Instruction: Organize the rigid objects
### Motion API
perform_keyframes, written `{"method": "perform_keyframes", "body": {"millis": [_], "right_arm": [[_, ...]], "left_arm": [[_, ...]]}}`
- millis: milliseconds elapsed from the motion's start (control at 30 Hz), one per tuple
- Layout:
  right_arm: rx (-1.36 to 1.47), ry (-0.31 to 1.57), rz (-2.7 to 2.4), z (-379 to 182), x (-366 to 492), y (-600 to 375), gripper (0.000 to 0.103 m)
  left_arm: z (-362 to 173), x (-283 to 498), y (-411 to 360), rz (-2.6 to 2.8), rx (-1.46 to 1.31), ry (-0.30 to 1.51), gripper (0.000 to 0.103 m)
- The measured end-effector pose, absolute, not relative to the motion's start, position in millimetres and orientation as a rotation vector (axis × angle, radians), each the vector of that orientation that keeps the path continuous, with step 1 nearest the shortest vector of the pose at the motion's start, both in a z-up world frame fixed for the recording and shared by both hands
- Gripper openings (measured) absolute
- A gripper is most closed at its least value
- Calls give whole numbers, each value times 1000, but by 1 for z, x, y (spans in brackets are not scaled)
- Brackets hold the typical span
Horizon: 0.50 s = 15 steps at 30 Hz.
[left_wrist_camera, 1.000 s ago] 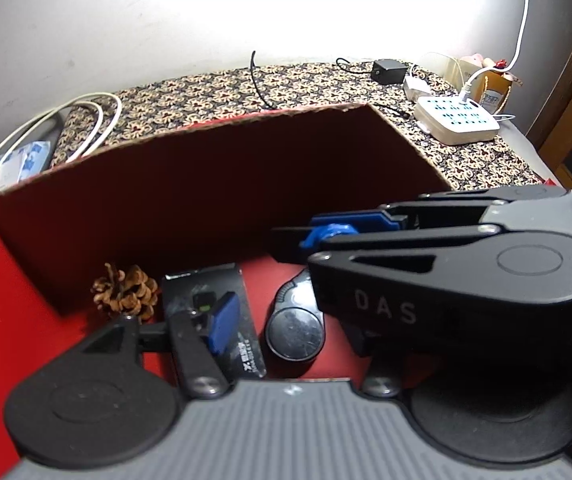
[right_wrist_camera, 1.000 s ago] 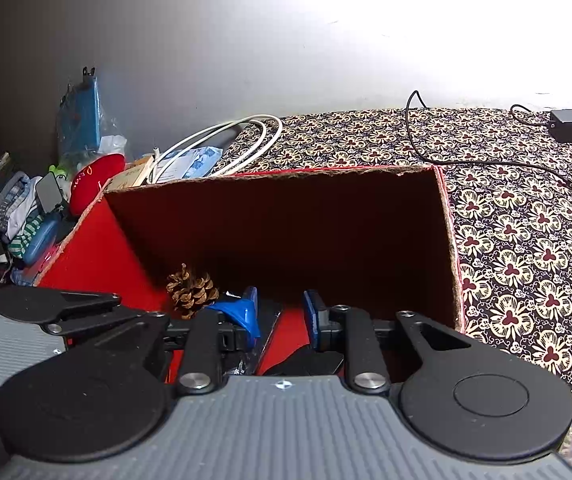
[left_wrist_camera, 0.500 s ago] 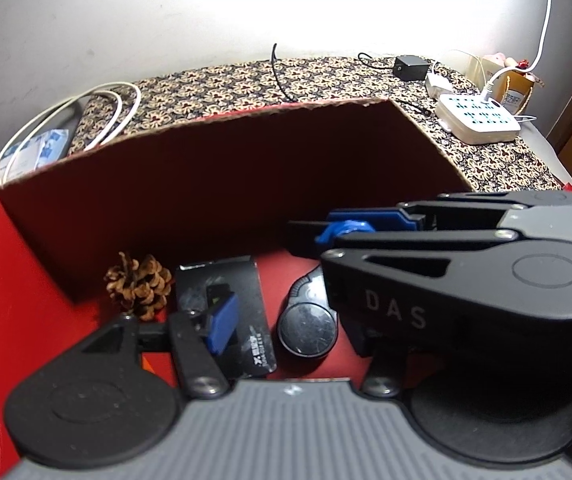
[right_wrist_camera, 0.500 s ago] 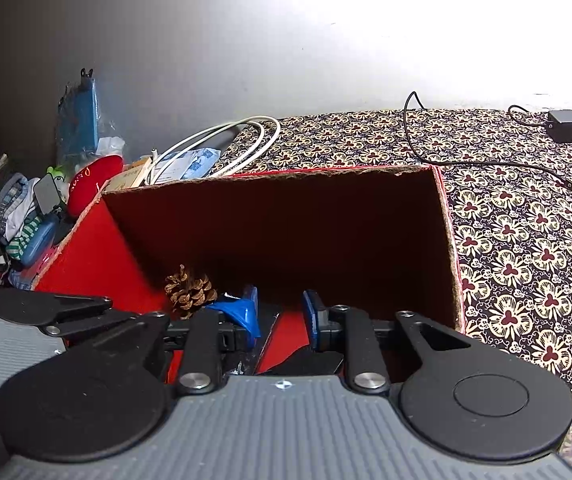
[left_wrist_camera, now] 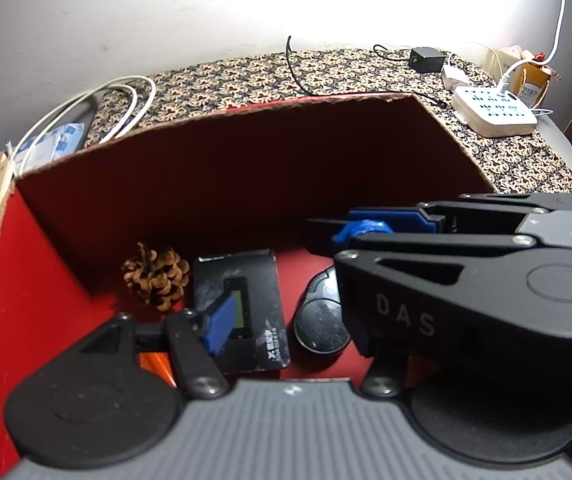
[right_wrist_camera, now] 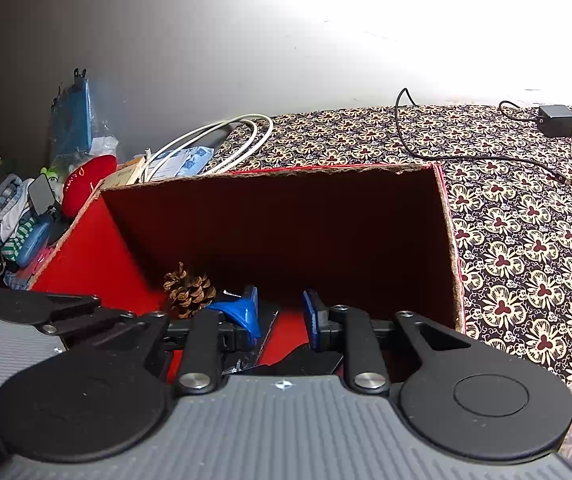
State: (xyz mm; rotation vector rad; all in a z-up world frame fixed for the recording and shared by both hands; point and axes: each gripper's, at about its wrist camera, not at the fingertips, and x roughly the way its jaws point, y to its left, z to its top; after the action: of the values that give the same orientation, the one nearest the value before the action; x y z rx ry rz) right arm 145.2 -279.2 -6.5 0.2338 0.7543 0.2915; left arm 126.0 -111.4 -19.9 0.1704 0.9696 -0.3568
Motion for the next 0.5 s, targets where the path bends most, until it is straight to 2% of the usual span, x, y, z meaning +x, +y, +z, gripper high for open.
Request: {"method": "perform_keyframes", "body": {"millis": [500], "right_arm": [[253,752,298,-8,145,-280,5]], "left_arm": [[-21,128,-112,-328,187,964,58]]}}
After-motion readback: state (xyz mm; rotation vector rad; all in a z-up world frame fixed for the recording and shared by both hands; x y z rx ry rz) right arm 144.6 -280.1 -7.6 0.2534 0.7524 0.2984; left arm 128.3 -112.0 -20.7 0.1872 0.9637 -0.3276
